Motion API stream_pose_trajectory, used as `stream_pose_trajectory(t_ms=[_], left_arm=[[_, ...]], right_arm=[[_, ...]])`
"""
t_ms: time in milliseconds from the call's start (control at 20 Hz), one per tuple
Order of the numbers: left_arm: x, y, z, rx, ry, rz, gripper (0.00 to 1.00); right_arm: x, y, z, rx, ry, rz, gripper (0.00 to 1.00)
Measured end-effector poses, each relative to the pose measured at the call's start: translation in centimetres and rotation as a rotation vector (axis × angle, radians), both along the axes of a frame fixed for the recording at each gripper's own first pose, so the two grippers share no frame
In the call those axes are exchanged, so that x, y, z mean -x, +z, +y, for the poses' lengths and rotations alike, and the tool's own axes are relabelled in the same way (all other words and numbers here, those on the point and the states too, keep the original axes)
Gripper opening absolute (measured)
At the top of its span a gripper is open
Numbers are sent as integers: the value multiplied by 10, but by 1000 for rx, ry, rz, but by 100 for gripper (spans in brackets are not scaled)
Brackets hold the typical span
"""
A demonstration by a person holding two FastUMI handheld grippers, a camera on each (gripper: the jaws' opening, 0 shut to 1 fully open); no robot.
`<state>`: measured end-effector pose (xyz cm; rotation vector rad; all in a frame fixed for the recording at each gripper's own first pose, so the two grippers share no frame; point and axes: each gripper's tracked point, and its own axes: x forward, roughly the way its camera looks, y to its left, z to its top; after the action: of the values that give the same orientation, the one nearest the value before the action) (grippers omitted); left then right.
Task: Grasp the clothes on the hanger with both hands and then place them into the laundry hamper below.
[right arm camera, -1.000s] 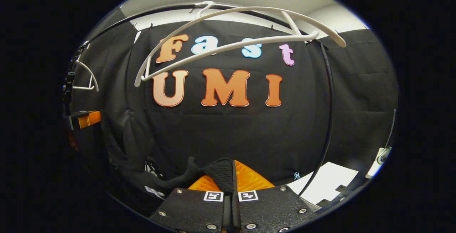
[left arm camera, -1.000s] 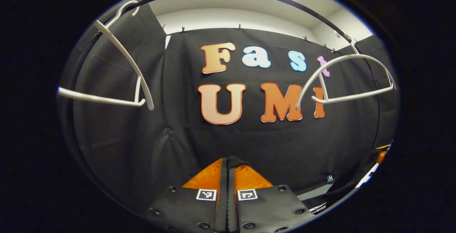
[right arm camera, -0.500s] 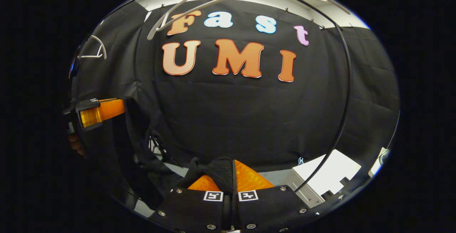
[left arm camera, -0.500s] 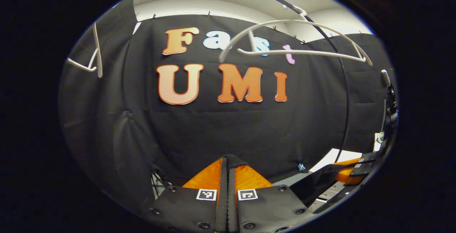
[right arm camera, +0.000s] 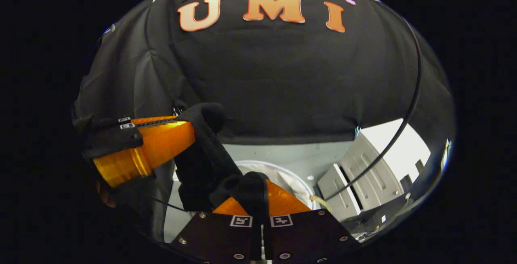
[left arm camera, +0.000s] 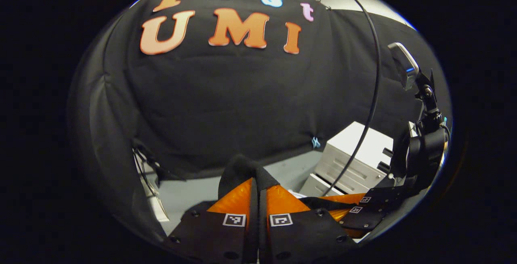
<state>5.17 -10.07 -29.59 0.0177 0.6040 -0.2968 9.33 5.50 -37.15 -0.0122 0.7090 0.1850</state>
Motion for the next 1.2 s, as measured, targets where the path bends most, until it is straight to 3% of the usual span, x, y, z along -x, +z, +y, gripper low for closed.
stream_pose_trajectory(t_ms=[250,550,750,1000,1050,1200], left_arm=[[31,-84,7,-20,18,190,8],[60,-170,21,-36,65,384,8],[83,-195,38,-40,82,483,8],[84,-205,43,-31,90,499,8],[82,-205,45,-32,96,499,8],[85,-204,51,-33,103,503,15]], right_arm=[[26,-82,-8,24,-27,162,2],[35,-144,-22,41,-55,276,2],[41,-158,-20,11,-46,300,5],[32,-155,-24,4,-59,290,10],[32,-156,-27,4,-59,290,11],[33,-156,-29,8,-62,287,33]])
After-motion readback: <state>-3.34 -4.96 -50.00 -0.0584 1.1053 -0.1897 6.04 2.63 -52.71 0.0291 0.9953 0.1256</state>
